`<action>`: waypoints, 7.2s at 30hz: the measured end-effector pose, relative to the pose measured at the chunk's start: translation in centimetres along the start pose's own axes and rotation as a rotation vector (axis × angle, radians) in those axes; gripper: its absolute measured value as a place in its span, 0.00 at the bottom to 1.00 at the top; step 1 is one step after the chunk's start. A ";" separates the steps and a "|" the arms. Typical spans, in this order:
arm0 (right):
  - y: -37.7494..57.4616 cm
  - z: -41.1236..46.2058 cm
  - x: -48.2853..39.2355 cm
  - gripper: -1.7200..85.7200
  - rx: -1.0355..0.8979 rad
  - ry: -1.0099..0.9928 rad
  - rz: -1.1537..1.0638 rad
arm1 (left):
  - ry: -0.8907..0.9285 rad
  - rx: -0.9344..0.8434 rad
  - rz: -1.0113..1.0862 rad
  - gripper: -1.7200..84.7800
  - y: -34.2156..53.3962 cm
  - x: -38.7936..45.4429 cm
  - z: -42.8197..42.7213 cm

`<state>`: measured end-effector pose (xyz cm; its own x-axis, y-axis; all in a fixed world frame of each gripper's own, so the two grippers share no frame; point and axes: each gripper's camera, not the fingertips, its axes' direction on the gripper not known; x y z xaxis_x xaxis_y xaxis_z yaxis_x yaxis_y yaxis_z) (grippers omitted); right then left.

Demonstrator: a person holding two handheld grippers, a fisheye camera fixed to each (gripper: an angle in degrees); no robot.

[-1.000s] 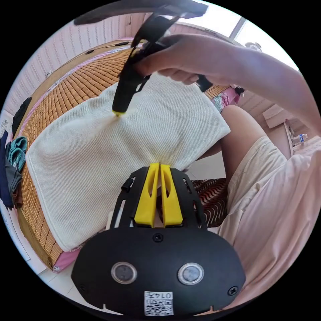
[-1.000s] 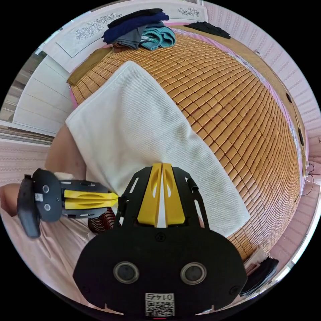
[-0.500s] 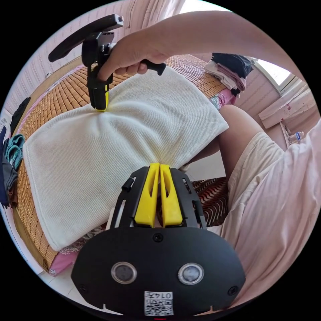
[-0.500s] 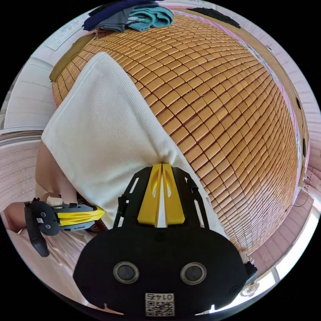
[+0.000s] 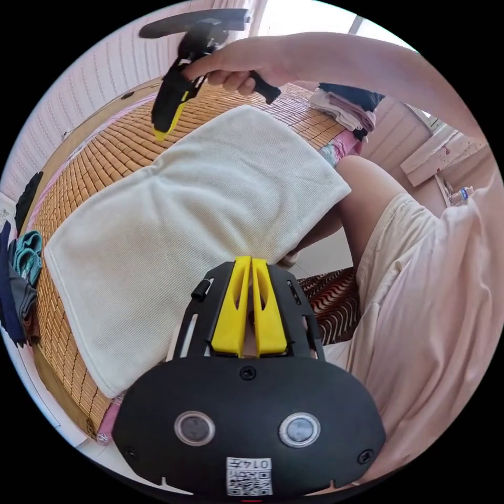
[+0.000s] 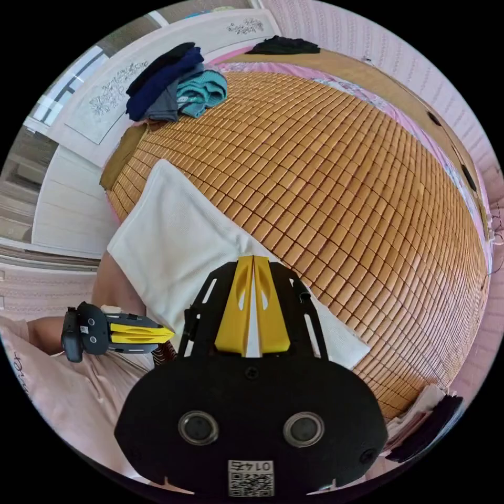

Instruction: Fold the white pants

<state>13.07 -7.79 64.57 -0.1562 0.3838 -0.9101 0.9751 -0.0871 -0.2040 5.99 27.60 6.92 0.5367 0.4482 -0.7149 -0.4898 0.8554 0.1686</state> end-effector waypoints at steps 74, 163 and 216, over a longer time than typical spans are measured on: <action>25.1 -12.1 -6.2 0.02 0.060 -0.340 0.008 | -0.029 0.346 -0.556 0.09 6.4 -13.9 -10.8; 64.0 -67.6 10.5 0.14 0.242 0.345 0.832 | 0.730 0.201 -0.041 0.15 -61.0 12.9 41.9; 59.1 -39.2 -4.6 0.15 0.474 0.721 0.572 | 0.012 0.508 0.022 0.11 -27.2 7.1 9.5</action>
<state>77.58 21.31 70.84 0.5949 0.6167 -0.5155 0.6870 -0.7231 -0.0722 29.67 9.99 3.72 0.5206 0.4669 -0.7148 -0.1034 0.8655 0.4901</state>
